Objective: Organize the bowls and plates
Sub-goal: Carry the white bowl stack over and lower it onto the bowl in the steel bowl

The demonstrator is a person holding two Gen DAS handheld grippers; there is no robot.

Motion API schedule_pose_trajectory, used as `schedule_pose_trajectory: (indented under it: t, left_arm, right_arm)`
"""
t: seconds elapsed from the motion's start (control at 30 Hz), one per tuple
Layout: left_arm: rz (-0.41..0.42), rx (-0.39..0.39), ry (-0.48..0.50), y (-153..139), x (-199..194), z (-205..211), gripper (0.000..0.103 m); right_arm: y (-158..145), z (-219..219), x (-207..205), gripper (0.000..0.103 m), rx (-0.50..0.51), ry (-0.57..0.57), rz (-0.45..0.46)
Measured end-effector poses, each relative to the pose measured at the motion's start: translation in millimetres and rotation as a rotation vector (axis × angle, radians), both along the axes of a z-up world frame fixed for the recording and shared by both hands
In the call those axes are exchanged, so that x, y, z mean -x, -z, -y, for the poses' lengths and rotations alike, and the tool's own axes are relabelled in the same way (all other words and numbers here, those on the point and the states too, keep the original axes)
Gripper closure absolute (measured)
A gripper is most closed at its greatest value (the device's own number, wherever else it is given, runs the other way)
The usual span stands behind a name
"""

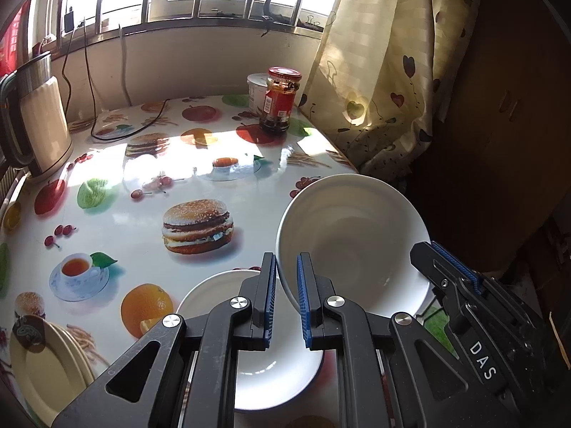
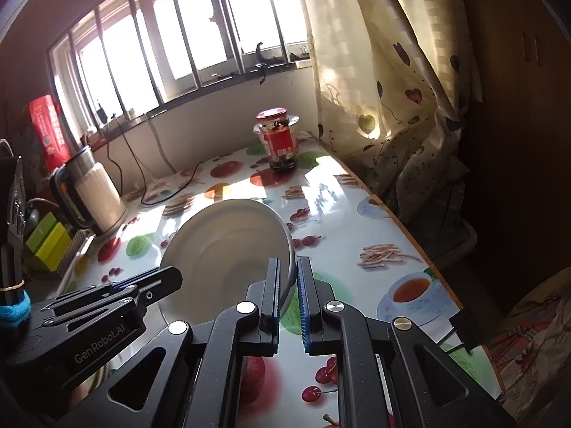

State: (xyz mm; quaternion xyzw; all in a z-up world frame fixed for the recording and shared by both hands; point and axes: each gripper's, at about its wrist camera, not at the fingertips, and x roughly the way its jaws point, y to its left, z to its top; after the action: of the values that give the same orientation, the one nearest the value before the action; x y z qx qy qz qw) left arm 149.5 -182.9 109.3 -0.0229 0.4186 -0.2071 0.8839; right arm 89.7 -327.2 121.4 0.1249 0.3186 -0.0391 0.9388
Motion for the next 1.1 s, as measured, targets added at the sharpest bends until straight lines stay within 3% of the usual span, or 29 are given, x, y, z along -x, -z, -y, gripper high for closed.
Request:
schedule_pose_trajectory:
  t: [1.1]
  left_arm:
    - [0.029, 0.03, -0.074, -6, 27, -50, 0.091]
  right_arm:
    - [-7, -42, 21, 0.093, 0.011, -0.074, 0.029]
